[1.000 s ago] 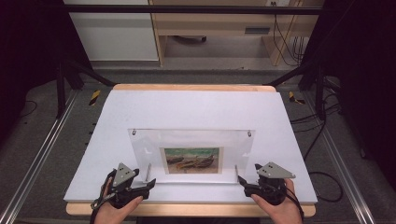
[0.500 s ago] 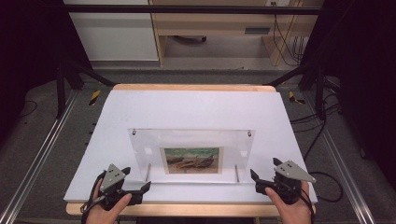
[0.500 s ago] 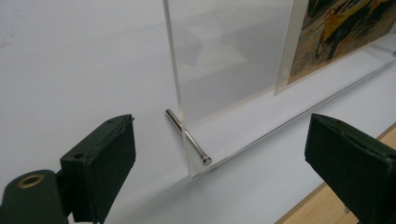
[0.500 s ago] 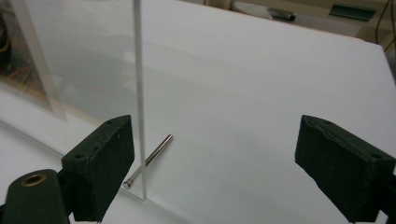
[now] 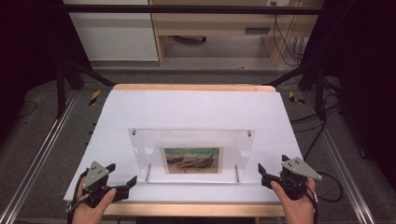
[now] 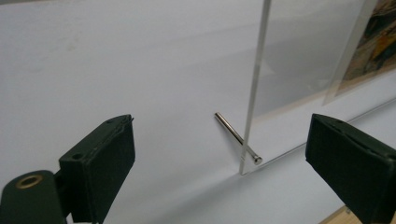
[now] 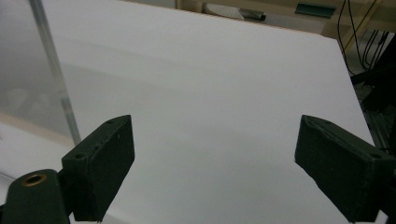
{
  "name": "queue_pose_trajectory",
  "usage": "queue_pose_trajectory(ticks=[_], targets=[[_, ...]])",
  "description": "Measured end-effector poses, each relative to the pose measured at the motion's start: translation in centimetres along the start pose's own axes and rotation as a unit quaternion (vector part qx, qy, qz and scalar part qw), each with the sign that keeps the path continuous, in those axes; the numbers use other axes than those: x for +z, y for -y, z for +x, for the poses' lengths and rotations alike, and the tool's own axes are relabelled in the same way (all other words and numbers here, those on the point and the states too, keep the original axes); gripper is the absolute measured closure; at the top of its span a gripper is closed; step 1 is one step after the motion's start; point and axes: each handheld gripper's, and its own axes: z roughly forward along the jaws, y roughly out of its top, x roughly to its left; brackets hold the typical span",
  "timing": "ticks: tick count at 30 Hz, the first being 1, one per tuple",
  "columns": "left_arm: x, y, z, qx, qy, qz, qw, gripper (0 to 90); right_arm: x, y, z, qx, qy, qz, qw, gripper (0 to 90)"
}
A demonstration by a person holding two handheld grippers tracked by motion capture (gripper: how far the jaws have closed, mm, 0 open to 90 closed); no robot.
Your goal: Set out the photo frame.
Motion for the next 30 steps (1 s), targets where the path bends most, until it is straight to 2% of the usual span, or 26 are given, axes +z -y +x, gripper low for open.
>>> queue_pose_trajectory(ticks=[6,10,12,20,25,30], targets=[[0.1,0.2,1.1,-0.013,-0.019,0.002,0.9997,8.0,1.2,0.0,-0.7,0.004,0.009,0.011,0.9999,12.9],[0.2,0.4,1.8,-0.018,-0.026,0.003,0.9995,8.0,2.1,0.1,-1.1,0.015,0.009,0.035,0.9992,13.5],[0.2,0.4,2.0,-0.022,-0.028,0.004,0.9993,8.1,2.5,0.2,-1.2,0.016,0.011,0.038,0.9991,13.4],[0.7,0.7,3.1,-0.030,-0.044,0.017,0.9984,8.1,3.6,0.3,-1.4,0.021,0.013,0.055,0.9982,13.3],[1.2,0.9,3.8,-0.025,-0.058,0.035,0.9974,8.4,4.0,0.4,-1.5,0.022,0.012,0.068,0.9973,13.1],[1.3,1.1,4.5,-0.031,-0.071,0.045,0.9960,8.6,4.2,0.7,-1.8,0.025,0.012,0.080,0.9964,12.8]])
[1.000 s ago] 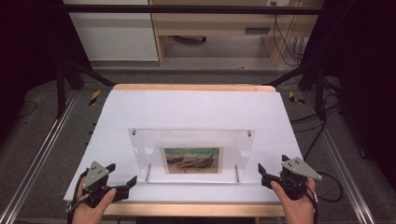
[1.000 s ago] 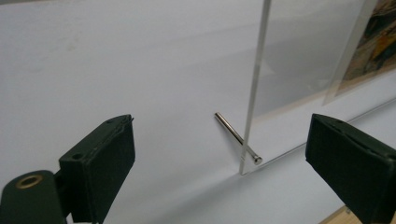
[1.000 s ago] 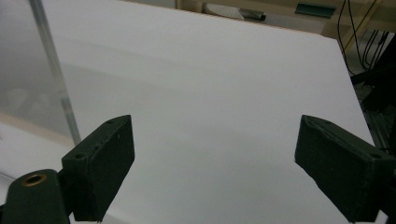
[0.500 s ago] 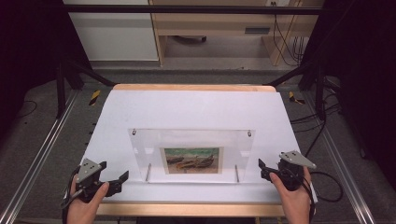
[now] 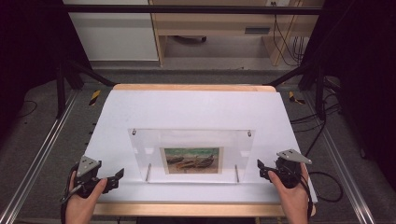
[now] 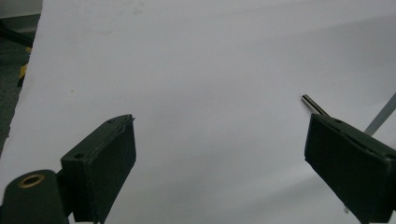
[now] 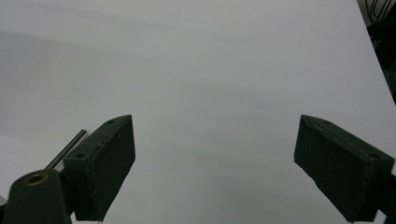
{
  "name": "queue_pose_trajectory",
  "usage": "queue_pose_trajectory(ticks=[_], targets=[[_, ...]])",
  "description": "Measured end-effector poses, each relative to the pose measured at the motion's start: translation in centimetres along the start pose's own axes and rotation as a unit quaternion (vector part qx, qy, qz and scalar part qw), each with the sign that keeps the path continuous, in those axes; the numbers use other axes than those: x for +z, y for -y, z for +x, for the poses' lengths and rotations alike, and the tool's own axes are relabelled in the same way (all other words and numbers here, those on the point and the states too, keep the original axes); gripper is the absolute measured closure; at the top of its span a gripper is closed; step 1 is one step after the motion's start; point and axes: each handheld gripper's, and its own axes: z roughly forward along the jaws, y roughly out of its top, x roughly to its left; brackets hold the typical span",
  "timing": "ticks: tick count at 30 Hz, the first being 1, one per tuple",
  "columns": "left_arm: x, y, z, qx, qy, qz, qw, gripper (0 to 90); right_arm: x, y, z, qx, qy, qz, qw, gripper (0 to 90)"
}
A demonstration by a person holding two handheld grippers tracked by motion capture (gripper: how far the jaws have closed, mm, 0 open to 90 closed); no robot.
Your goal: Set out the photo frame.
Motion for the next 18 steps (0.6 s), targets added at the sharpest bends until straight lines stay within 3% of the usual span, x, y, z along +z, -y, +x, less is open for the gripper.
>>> queue_pose_trajectory(ticks=[6,12,18], targets=[[-0.1,0.1,0.2,0.011,-0.024,0.016,0.9995,8.7,0.1,0.2,-0.2,0.001,-0.004,0.014,0.9999,12.5],[-0.1,0.2,0.5,0.011,-0.034,0.021,0.9991,8.7,0.0,0.7,-0.6,0.009,-0.009,0.035,0.9993,12.1],[0.1,0.2,0.2,0.017,-0.038,0.027,0.9988,8.8,-0.7,1.1,-0.4,0.005,-0.013,0.034,0.9993,11.3]])
